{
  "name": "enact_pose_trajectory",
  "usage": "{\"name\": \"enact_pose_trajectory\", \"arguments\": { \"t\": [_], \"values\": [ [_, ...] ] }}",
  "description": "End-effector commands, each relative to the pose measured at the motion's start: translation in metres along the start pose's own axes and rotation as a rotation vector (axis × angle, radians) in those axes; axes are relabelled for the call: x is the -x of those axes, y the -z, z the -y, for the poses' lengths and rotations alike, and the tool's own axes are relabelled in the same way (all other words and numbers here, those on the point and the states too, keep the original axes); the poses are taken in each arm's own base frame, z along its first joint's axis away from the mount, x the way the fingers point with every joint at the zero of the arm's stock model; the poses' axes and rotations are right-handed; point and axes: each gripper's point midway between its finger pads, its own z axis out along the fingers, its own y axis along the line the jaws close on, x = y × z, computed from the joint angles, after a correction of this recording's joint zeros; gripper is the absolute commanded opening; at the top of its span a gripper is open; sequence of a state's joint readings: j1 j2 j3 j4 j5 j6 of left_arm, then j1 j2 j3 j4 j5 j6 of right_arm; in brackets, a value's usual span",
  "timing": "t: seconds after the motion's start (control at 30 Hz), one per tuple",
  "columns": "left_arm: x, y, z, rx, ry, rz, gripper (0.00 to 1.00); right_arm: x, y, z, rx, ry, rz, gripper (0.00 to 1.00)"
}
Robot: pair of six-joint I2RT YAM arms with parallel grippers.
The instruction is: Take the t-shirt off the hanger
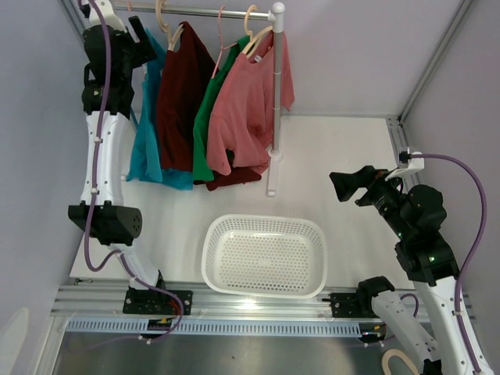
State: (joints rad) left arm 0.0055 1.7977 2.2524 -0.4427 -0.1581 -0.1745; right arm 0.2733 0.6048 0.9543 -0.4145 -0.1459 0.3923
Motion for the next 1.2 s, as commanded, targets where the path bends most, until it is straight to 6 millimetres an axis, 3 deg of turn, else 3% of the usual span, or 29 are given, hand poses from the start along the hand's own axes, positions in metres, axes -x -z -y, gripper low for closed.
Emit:
{"name": "enact_pose_trajectory", "arguments": {
  "t": [0.0, 0.17, 0.4, 0.57, 0.7, 0.87, 1.03, 1.17],
  "values": [
    [0.017, -0.004, 0.014, -0.018, -0.015, 0.057, 0.86, -0.002, 0.001, 0.002, -0.001, 0.016, 0.006, 0.99],
    [-0.002, -0.020, 0.012, -0.005, -0.021, 0.025, 0.86, -0.004, 0.000, 0.003, 0.000, 0.028, 0.001, 0.99],
    [-0.013, -0.032, 0.003, 0.048, -0.027, 0.014, 0.84, -0.007, -0.002, 0.004, -0.001, 0.025, -0.004, 0.99],
    [-0.014, -0.036, -0.003, 0.084, -0.030, 0.021, 0.61, -0.007, -0.002, 0.004, -0.001, 0.027, -0.005, 1.00],
    [-0.008, -0.035, -0.003, 0.092, -0.011, 0.037, 0.21, -0.009, -0.003, 0.004, 0.004, 0.025, -0.009, 1.00],
    [-0.004, -0.035, 0.003, 0.048, 0.002, 0.039, 0.01, -0.011, -0.003, 0.006, -0.003, 0.023, -0.013, 1.00],
    [0.002, -0.033, 0.008, 0.013, 0.015, 0.050, 0.01, -0.012, -0.003, 0.003, 0.010, 0.015, -0.017, 1.00],
    [0.037, -0.014, 0.015, -0.019, 0.045, 0.122, 0.01, -0.012, -0.004, 0.003, 0.014, 0.015, -0.019, 0.99]
  ]
}}
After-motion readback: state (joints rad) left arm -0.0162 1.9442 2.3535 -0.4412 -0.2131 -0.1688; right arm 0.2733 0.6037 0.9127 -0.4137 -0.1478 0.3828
